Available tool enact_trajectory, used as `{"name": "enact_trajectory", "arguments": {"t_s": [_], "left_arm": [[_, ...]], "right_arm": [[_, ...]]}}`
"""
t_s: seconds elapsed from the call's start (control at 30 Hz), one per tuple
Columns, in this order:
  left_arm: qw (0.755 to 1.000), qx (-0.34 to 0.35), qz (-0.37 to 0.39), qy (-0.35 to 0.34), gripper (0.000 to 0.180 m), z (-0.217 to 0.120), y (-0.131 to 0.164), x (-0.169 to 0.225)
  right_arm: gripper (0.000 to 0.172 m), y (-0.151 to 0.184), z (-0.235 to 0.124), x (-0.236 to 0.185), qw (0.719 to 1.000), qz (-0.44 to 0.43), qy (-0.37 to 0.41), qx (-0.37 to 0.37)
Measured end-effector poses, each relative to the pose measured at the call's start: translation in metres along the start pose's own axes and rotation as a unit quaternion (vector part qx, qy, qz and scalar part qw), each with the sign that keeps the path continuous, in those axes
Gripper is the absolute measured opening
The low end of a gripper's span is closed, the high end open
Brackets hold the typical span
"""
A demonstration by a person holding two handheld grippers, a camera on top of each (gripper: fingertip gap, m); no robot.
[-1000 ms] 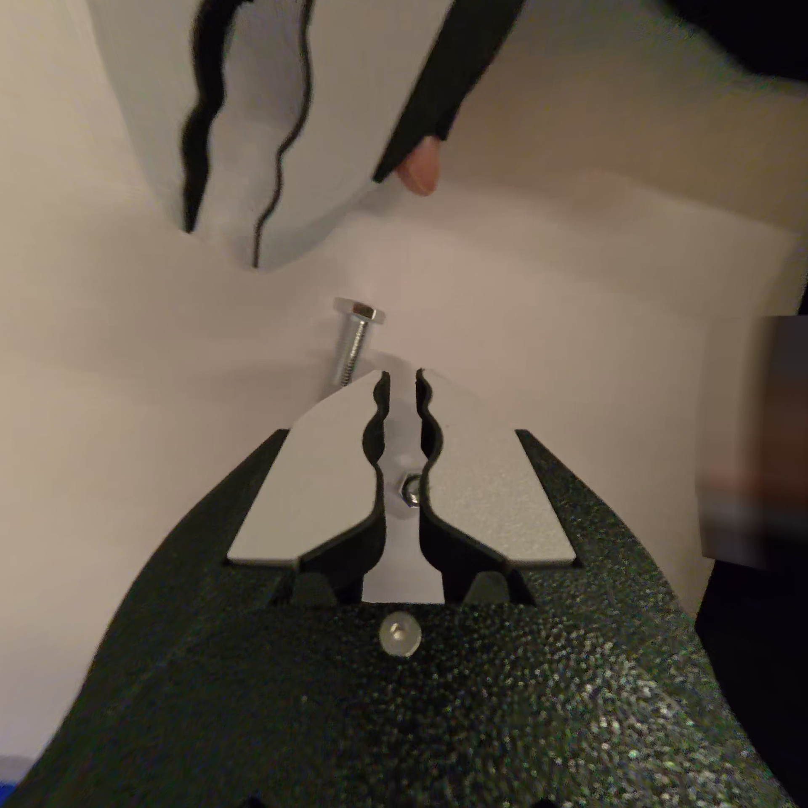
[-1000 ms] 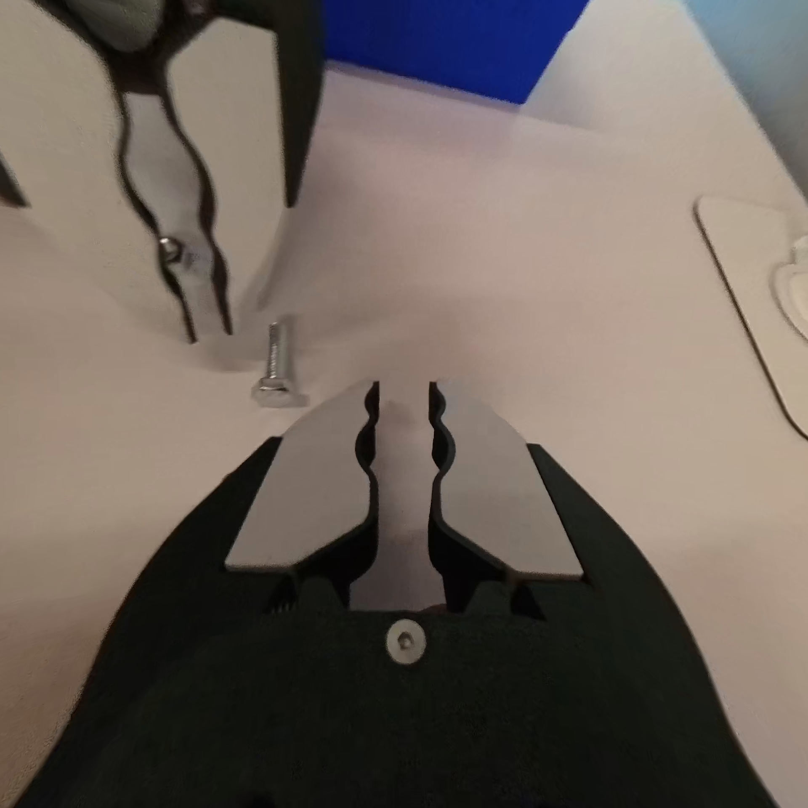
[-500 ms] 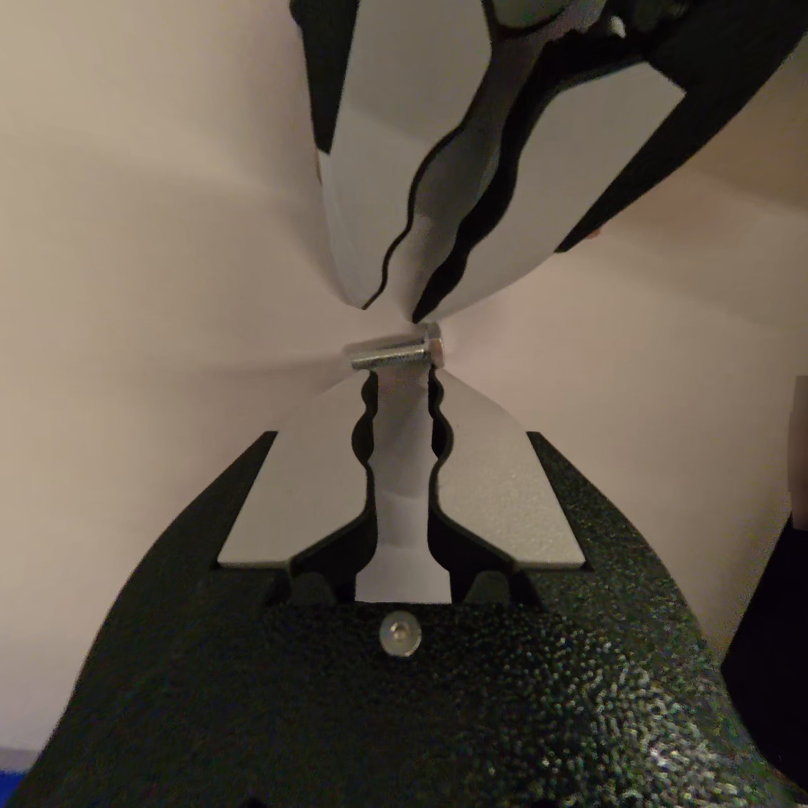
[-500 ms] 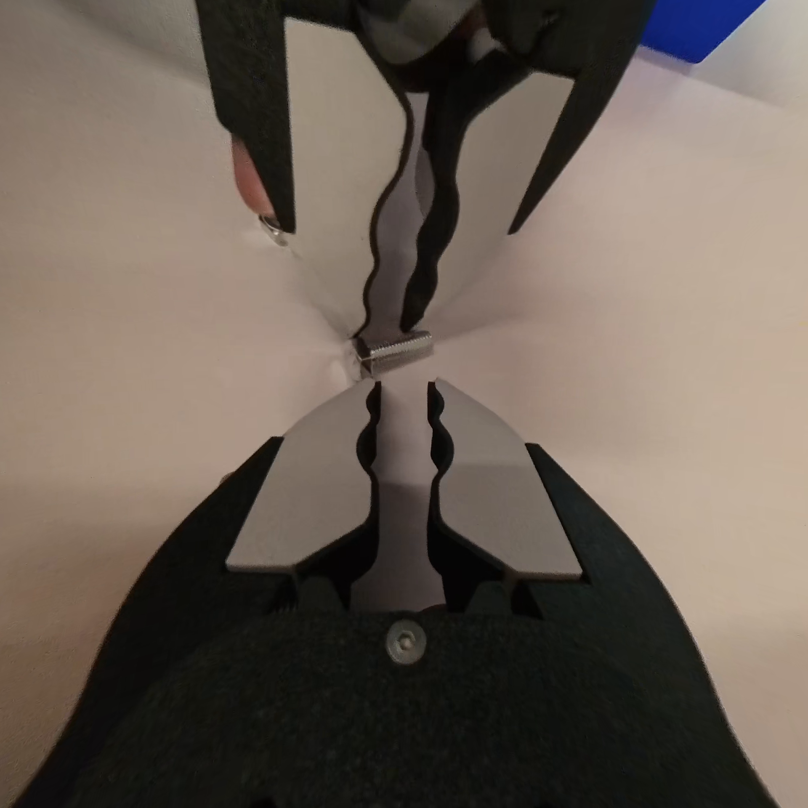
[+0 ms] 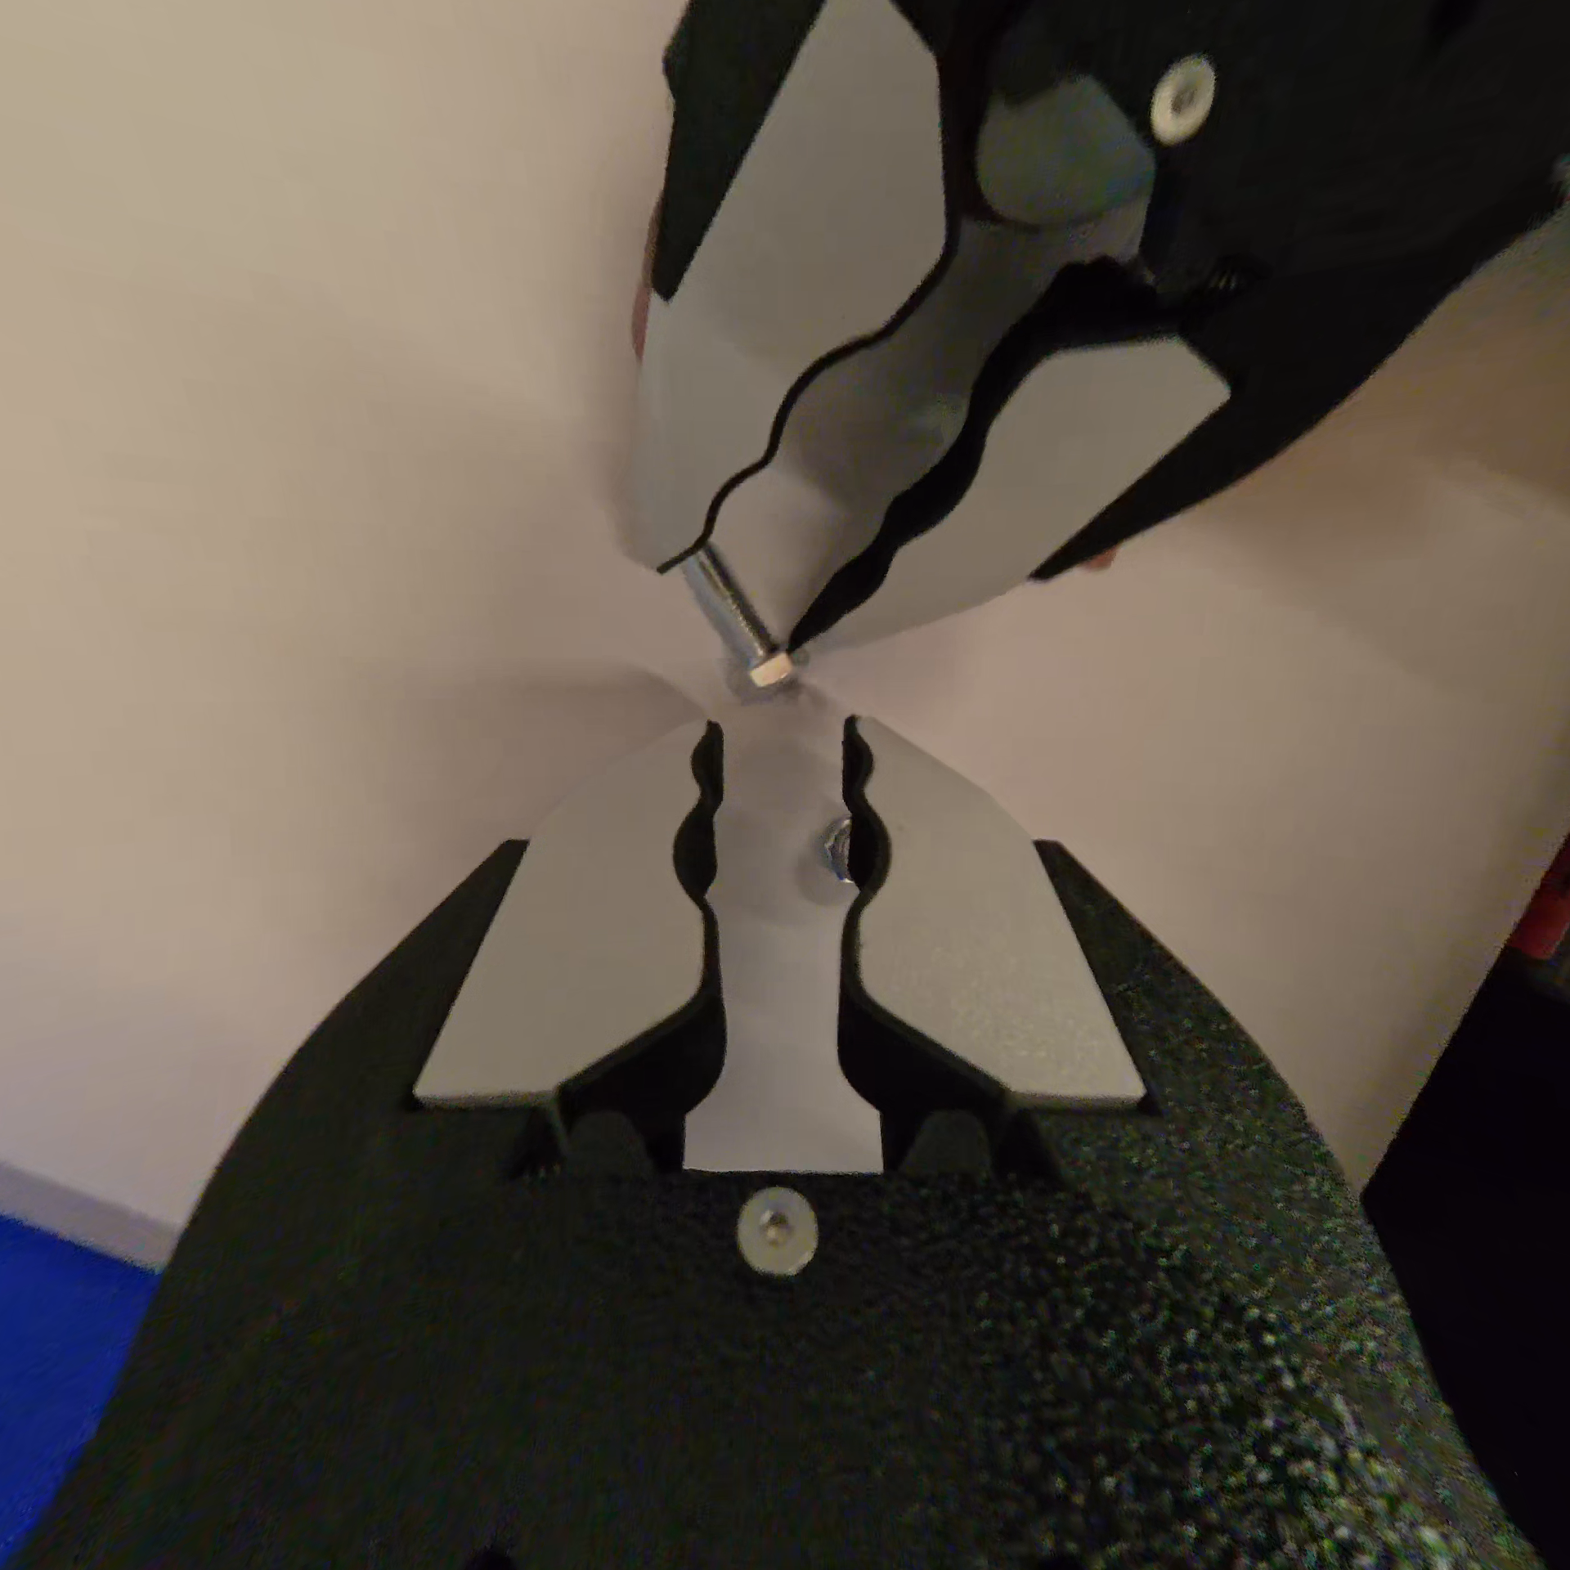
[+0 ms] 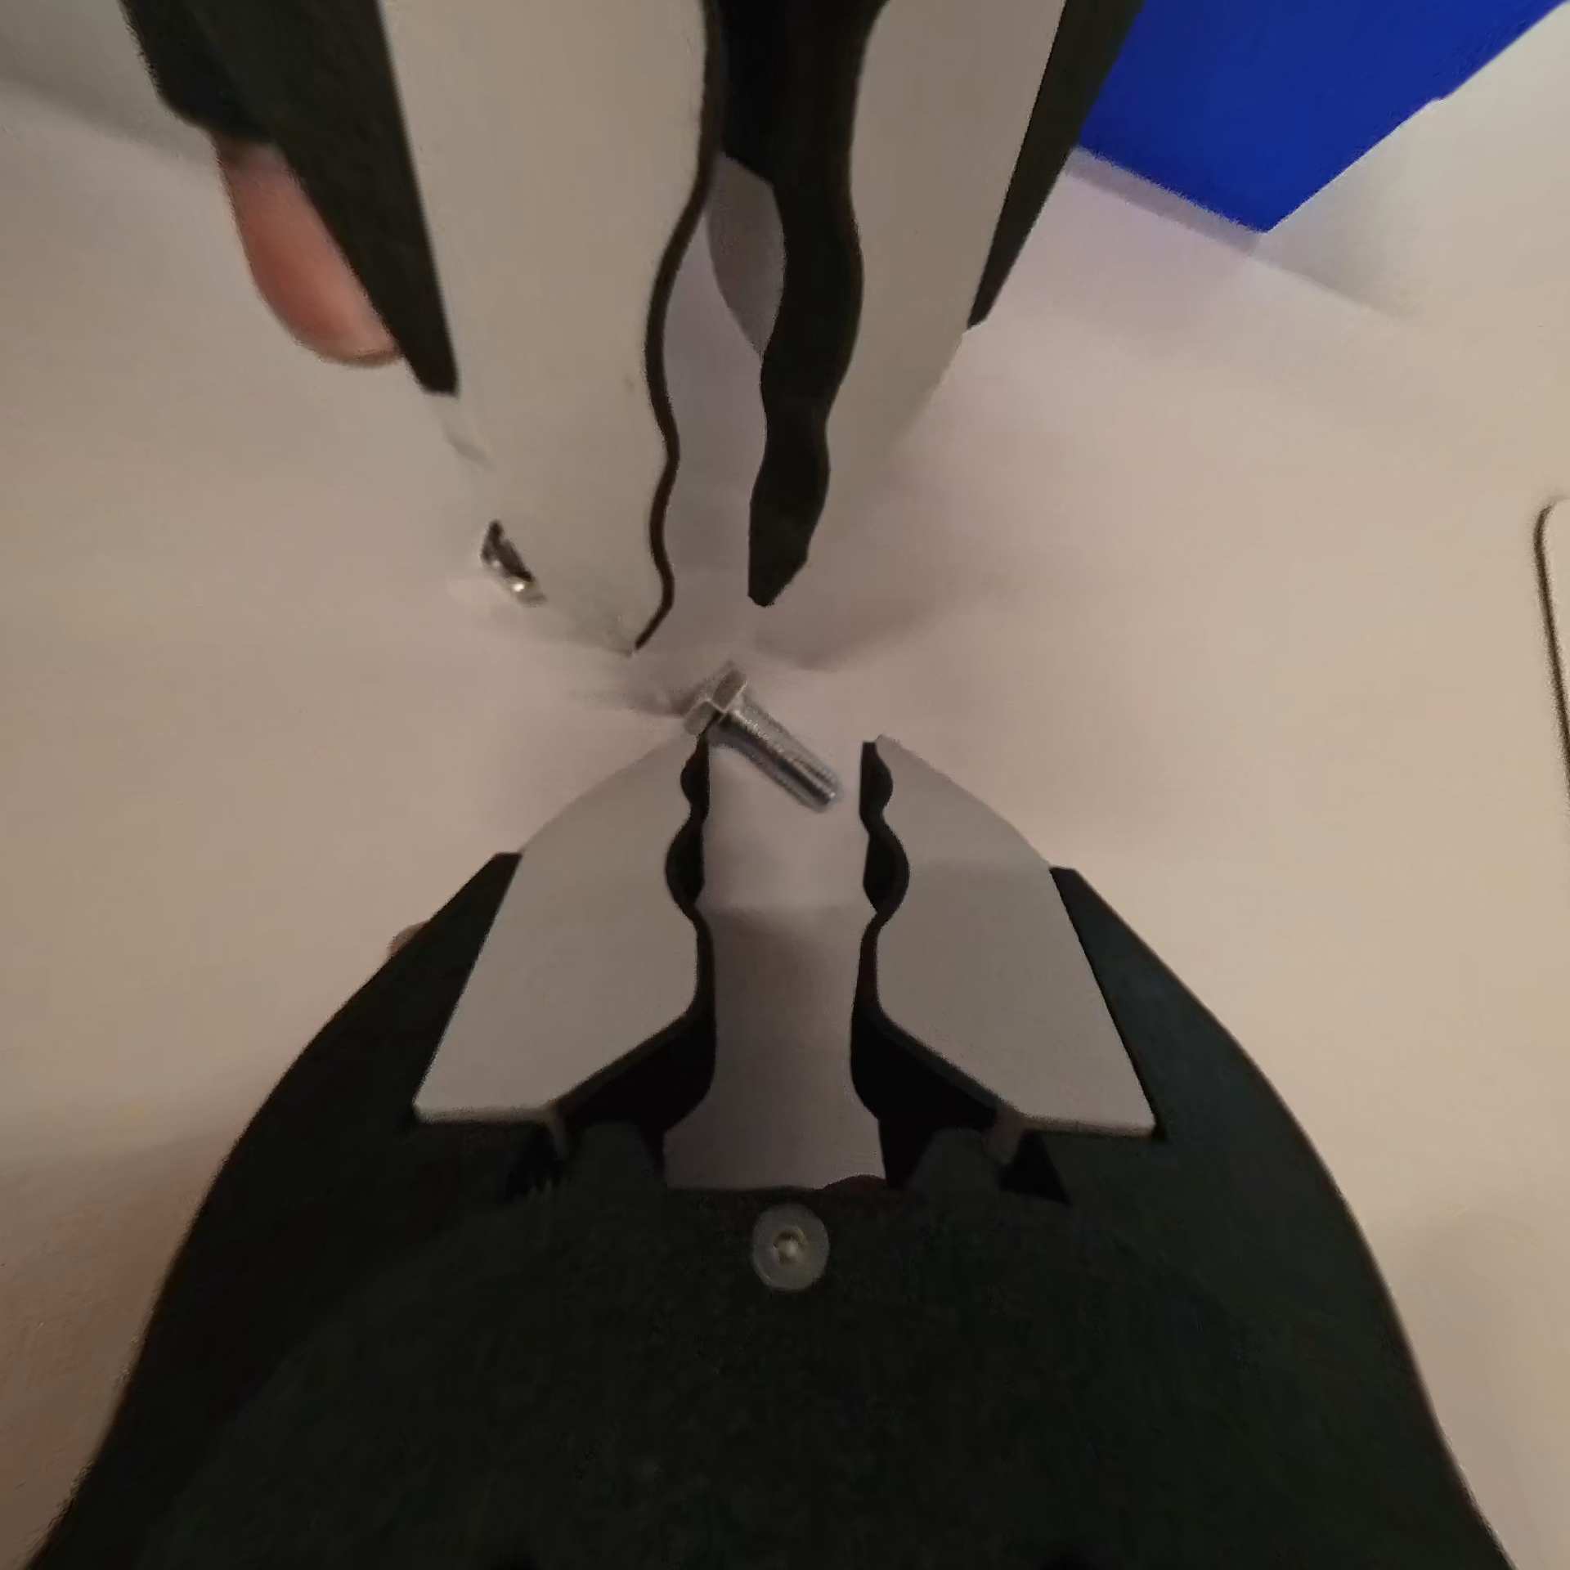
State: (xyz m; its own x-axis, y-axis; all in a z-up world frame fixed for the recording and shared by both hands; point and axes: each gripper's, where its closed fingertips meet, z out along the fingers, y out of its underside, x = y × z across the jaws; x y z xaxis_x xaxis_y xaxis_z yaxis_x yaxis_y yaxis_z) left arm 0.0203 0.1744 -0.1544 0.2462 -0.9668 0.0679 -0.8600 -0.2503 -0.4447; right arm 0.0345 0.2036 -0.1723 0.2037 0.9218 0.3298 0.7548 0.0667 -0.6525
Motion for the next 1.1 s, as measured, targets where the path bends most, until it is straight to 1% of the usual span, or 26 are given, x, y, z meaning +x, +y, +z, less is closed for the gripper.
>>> {"name": "enact_trajectory", "arguments": {"t_s": [0.1,0.2,0.37,0.47,0.7,0.73,0.8,0.93,1.0,1.1], "left_arm": [[0.999,0.019,-0.025,-0.017,0.026,0.0,-0.002,-0.005],[0.998,0.036,-0.048,-0.028,0.027,0.003,-0.003,-0.007],[0.997,0.038,-0.057,-0.041,0.029,0.012,-0.002,-0.005],[0.997,0.033,-0.058,-0.049,0.03,0.017,-0.001,-0.006],[0.996,0.029,-0.052,-0.061,0.03,0.023,-0.002,-0.008],[0.996,0.029,-0.049,-0.063,0.029,0.023,-0.002,-0.008],[0.997,0.031,-0.041,-0.06,0.019,0.023,-0.002,-0.006],[0.996,0.043,-0.032,-0.069,0.018,0.022,-0.001,-0.011],[0.995,0.066,-0.019,-0.077,0.018,0.017,-0.003,-0.016],[0.989,0.123,0.007,-0.083,0.018,0.002,-0.01,-0.019]], "right_arm": [[0.038,0.0,0.0,0.005,1.0,-0.001,0.022,-0.009],[0.041,0.009,-0.008,0.013,1.0,0.016,0.017,-0.005],[0.04,0.012,-0.021,0.031,0.996,0.078,0.015,0.043],[0.04,0.012,-0.022,0.035,0.993,0.098,0.014,0.062],[0.041,0.013,-0.017,0.033,0.994,0.092,0.013,0.058],[0.041,0.013,-0.017,0.033,0.994,0.092,0.013,0.058],[0.041,0.013,-0.017,0.033,0.994,0.092,0.013,0.058],[0.041,0.012,-0.017,0.033,0.994,0.091,0.012,0.062],[0.041,0.01,-0.018,0.031,0.994,0.087,0.008,0.067],[0.041,0.003,-0.02,0.026,0.993,0.079,0.0,0.083]]}}
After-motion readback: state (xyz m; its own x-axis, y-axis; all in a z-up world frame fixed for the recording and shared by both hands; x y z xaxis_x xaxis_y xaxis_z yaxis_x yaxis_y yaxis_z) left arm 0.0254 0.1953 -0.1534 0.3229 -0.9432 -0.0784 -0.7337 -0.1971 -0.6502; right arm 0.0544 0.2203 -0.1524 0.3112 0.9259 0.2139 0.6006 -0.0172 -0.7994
